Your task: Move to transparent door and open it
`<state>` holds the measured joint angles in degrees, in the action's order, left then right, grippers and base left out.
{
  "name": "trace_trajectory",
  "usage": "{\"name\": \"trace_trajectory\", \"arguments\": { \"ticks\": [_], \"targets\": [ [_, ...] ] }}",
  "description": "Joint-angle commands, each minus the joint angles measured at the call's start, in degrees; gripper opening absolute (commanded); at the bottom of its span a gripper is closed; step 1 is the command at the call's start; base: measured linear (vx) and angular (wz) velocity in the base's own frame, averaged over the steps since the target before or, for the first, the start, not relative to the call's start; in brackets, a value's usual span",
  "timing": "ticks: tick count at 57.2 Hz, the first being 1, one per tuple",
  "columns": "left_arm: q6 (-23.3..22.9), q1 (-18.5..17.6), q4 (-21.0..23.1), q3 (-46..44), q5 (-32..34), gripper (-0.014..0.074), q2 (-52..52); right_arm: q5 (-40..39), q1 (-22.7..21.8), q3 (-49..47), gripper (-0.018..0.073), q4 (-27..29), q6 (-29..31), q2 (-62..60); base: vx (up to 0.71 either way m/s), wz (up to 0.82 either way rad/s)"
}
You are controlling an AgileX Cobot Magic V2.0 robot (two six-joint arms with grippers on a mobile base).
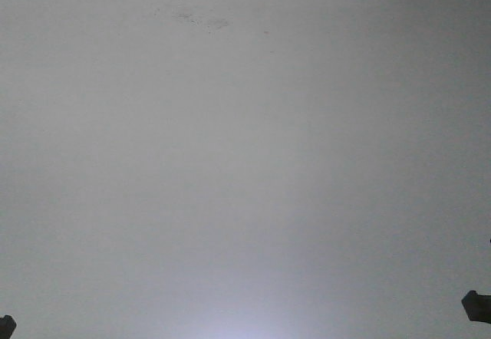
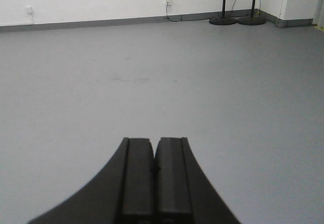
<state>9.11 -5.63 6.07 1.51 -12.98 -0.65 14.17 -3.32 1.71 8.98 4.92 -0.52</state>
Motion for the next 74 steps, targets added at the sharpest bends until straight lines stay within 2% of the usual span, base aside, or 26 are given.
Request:
{"name": "trace_trajectory", "arguments": {
  "ticks": [1,74],
  "targets": [
    [-0.4,-0.1,0.3,-1.1,4.6,0.0003,-0.8,-4.6,-0.3,0.2,-0.0004,0.0,0.3,-0.9,0.00,0.00],
    [-0.4,-0.1,0.3,-1.1,4.6,0.0003,-0.8,-4.6,-0.3,0.2,-0.0004,0.0,0.3,-0.9,0.03,0.03]
  ]
}}
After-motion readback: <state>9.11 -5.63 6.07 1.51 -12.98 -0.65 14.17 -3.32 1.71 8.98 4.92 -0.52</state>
